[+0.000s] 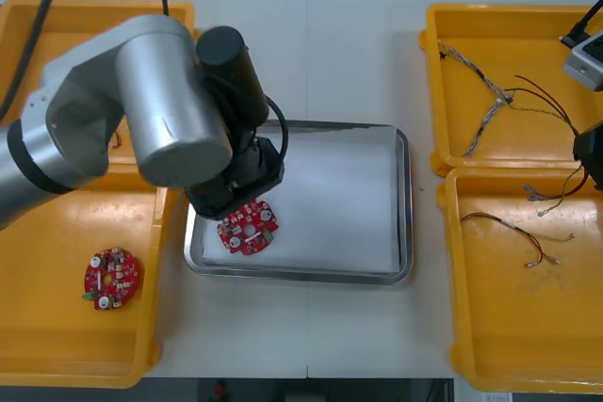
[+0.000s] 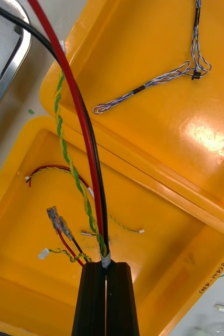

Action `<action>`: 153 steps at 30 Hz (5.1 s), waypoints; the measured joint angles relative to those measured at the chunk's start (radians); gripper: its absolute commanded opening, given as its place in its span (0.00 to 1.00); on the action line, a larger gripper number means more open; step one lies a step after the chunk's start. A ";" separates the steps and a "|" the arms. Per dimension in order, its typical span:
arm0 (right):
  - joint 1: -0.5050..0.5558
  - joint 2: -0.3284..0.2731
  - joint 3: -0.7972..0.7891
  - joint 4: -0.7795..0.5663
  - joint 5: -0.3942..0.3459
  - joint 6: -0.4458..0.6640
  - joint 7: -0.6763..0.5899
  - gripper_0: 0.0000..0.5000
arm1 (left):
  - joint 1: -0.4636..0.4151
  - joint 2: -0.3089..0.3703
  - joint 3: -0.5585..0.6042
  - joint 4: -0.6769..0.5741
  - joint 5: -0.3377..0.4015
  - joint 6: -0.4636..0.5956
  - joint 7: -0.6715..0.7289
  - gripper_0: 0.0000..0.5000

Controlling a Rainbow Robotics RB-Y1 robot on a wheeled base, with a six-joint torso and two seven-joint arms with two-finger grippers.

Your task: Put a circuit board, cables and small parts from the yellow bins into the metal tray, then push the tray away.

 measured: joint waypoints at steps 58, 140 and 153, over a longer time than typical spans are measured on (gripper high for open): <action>-0.606 0.282 1.124 0.280 0.146 -0.373 0.501 0.00 | -0.082 0.403 0.324 0.753 0.176 -0.261 -0.360 1.00; -0.437 0.057 0.504 0.433 0.017 -0.124 -0.617 1.00 | -0.085 0.218 -0.014 1.001 0.175 -0.552 -0.360 0.00; -0.450 0.061 0.463 0.704 0.020 -0.125 -0.733 1.00 | -0.085 0.223 -0.014 0.989 0.170 -0.555 -0.361 0.00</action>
